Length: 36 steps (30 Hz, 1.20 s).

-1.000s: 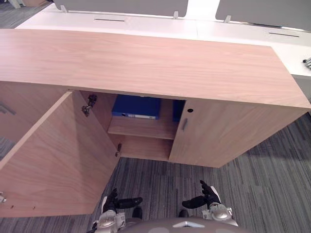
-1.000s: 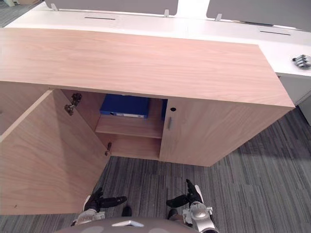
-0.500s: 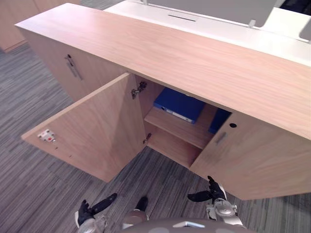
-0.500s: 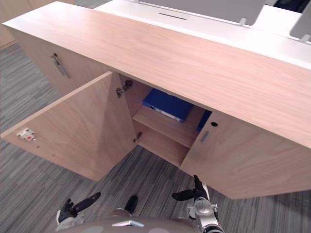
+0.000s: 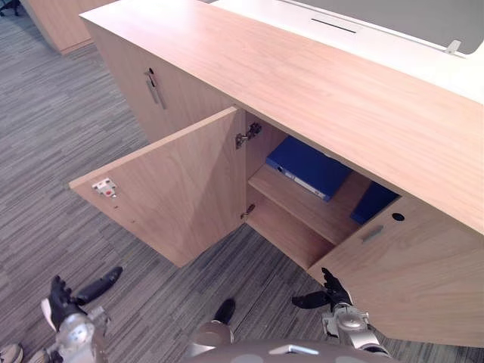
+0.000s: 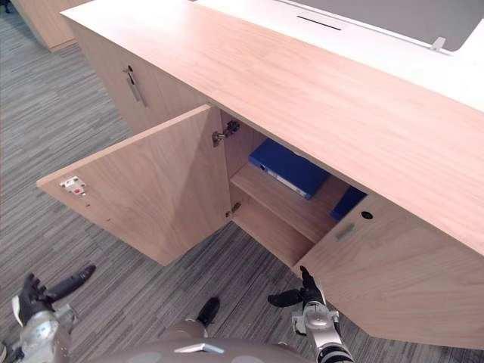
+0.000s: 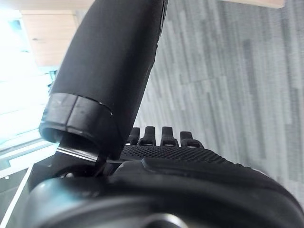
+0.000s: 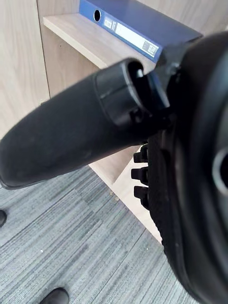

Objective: Walk over to the cabinet, pick up the folder, carry it to the office cabinet, place the folder inside the office cabinet, then close the office cabinet door

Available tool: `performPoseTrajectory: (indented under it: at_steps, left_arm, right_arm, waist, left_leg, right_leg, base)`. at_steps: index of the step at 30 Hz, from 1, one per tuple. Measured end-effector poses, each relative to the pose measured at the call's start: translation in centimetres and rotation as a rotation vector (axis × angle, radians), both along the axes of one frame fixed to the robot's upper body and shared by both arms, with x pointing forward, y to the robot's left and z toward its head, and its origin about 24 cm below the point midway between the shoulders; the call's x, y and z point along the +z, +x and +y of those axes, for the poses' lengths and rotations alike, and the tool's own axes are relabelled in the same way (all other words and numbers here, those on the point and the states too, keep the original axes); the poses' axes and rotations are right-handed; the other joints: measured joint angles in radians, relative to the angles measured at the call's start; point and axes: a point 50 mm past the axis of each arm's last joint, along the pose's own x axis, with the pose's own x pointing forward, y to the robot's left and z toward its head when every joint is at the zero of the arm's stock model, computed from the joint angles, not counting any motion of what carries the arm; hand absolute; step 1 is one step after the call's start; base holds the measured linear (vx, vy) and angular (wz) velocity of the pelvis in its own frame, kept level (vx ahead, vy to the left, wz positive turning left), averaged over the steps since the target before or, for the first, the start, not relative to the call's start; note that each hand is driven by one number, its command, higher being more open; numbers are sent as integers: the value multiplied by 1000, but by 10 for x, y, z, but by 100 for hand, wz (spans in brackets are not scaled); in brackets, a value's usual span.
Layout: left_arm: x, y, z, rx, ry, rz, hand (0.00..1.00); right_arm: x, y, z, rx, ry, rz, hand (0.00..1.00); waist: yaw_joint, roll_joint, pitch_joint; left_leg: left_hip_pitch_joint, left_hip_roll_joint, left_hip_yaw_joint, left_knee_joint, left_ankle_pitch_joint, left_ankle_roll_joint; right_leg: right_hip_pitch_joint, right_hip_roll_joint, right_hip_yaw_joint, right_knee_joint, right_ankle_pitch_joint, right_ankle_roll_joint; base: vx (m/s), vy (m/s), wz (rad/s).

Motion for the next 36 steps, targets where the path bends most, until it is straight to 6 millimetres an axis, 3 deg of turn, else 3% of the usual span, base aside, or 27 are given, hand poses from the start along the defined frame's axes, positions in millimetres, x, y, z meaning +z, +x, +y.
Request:
performPoseTrajectory:
  at_steps: [4, 12, 20, 27, 36]
  left_arm:
    - [23, 19, 6, -85, 70, -76, 100]
    - [29, 39, -7, -214, 92, -89, 100]
    - [49, 55, -11, -328, 161, -127, 100]
    - [57, 66, -24, -406, 177, -167, 100]
    - [57, 63, -26, -416, 178, -163, 100]
  right_arm:
    - [-1, -5, -4, -8, 13, 12, 100]
    - [-1, -6, -5, -7, 15, 16, 100]
    - [-3, -9, -4, -3, 24, 24, 100]
    - [-3, -11, -4, -1, 30, 31, 100]
    - [-5, -16, -3, -6, 39, 42, 100]
  waist:
    - [3, 4, 4]
    - [-5, 6, 10]
    - [-21, 2, 12]
    - [-27, 2, 12]
    - [-27, 1, 11]
  left_leg:
    - [-3, 0, -6, -1, 4, -3]
    - [-3, 0, 4, -6, 3, -3]
    - [2, 5, 38, -6, -2, 3]
    - [12, 6, 58, -6, -2, 3]
    - [17, 7, 86, -7, -2, 3]
  right_leg:
    - [0, 2, 0, -1, -3, -5]
    - [-2, 2, 13, -3, 2, -2]
    - [-5, 4, 46, -10, 12, -3]
    - [-5, 4, 66, -26, 26, -3]
    - [-5, 5, 92, -41, 44, -2]
  base:
    - [-9, -9, 4]
    - [6, -12, -2]
    - [-6, -24, -11]
    - [3, -15, -9]
    - [-8, -12, -8]
